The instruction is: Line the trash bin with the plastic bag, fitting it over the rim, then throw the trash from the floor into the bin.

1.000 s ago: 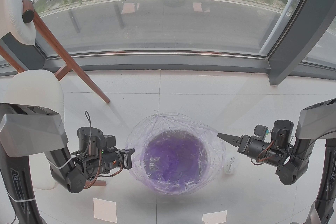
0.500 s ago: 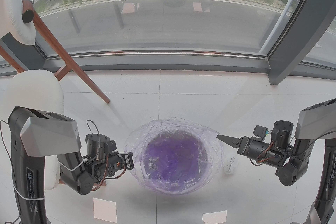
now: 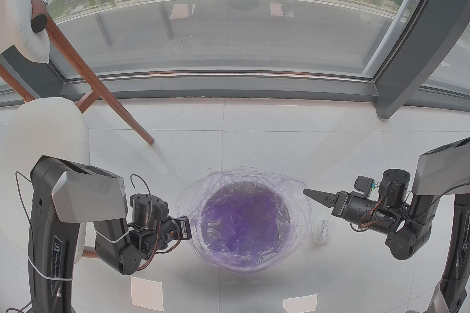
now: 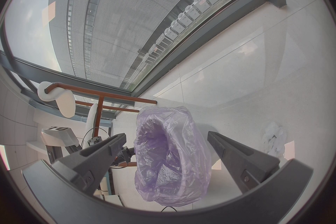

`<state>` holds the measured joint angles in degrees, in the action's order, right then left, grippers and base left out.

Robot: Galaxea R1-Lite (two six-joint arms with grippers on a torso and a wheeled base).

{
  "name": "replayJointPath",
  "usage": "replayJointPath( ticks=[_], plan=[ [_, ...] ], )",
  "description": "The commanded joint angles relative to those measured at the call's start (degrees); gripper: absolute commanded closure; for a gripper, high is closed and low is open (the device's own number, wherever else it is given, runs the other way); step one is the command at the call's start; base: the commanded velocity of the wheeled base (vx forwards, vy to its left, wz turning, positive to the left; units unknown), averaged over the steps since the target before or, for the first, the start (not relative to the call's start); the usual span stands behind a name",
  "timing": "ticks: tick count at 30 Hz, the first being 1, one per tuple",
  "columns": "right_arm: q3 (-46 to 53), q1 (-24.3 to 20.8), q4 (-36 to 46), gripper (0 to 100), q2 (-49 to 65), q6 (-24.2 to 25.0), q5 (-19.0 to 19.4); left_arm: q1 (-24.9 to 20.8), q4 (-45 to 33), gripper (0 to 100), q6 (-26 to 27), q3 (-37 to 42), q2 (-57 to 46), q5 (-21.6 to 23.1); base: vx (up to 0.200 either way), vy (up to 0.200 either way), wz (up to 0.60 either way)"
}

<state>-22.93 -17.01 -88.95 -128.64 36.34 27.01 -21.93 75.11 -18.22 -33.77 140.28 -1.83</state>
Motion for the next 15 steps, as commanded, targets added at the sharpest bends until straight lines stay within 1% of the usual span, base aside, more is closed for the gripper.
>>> replayJointPath(
  ticks=[1, 5, 9, 10, 13, 15],
  plan=[
    [-0.4, 0.0, -0.7, 0, -0.3, 0.0, 0.1, 0.0, 0.0, 100, 0.0, -0.2, 0.9, 0.0, 0.000, 0.000, 0.00],
    [-0.3, 0.0, -0.7, 0, -0.5, -0.2, 0.0, -0.3, 0.0, 100, -0.1, -1.1, 2.1, 0.1, 0.000, 0.000, 0.00],
    [0.0, 0.2, -0.7, 0, -1.0, -1.3, -1.3, -0.4, 0.3, 100, 0.0, -1.6, 2.5, 0.1, 0.000, 0.000, 0.00],
    [0.0, 0.2, -0.8, 0, -1.3, -1.3, -1.5, -0.4, 0.2, 0, 0.0, -1.1, 1.9, 0.1, 0.000, 0.000, 0.00],
    [0.0, 0.3, -0.8, 0, -1.3, -1.3, -1.6, -0.3, 0.7, 0, -0.1, -0.9, 1.1, -0.1, 0.000, 0.000, 0.00],
    [0.0, 0.3, -0.8, 0, -1.3, -1.2, -1.5, -0.3, 2.7, 0, -0.1, 1.0, -1.7, -0.7, 0.000, 0.000, 0.00]
  ],
)
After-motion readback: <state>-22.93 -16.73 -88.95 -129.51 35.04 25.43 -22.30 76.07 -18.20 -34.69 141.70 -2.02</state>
